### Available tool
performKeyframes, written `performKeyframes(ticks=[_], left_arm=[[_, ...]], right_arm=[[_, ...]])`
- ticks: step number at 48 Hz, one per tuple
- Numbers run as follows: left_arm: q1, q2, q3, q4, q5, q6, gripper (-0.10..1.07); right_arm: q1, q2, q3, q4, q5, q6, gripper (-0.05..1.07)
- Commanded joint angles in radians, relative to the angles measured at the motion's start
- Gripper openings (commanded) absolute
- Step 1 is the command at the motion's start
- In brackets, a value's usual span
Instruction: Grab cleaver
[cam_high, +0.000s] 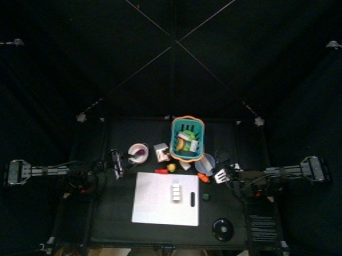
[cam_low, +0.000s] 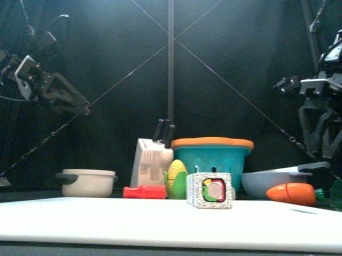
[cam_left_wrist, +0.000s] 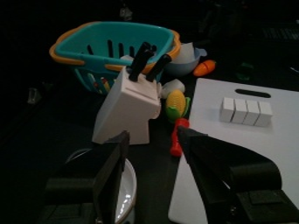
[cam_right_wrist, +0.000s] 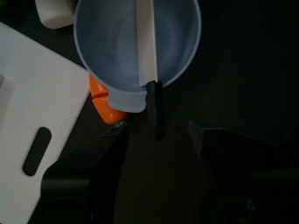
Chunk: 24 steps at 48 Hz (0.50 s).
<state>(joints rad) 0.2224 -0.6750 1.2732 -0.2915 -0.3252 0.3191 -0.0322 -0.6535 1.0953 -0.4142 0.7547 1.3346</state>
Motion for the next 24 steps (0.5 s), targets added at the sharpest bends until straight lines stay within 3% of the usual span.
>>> performKeyframes(ticks=[1,12,24], left_arm=[[-0.023,0.067,-0.060,0.009,-0.009,0.002,0.86],[-0.046,0.199,-0.127,0.058,-0.002,0.003,0.86],[-0.048,0.282,-0.178,0.064,0.000,0.002,0.86]], right_arm=[[-0.025,0.003,0.002,-0.003,-0.031,-0.003,0.90],[-0.041,0.018,0.035,-0.008,-0.095,-0.003,0.90],[-0.041,0.046,0.054,-0.034,-0.160,-0.003,0.90]])
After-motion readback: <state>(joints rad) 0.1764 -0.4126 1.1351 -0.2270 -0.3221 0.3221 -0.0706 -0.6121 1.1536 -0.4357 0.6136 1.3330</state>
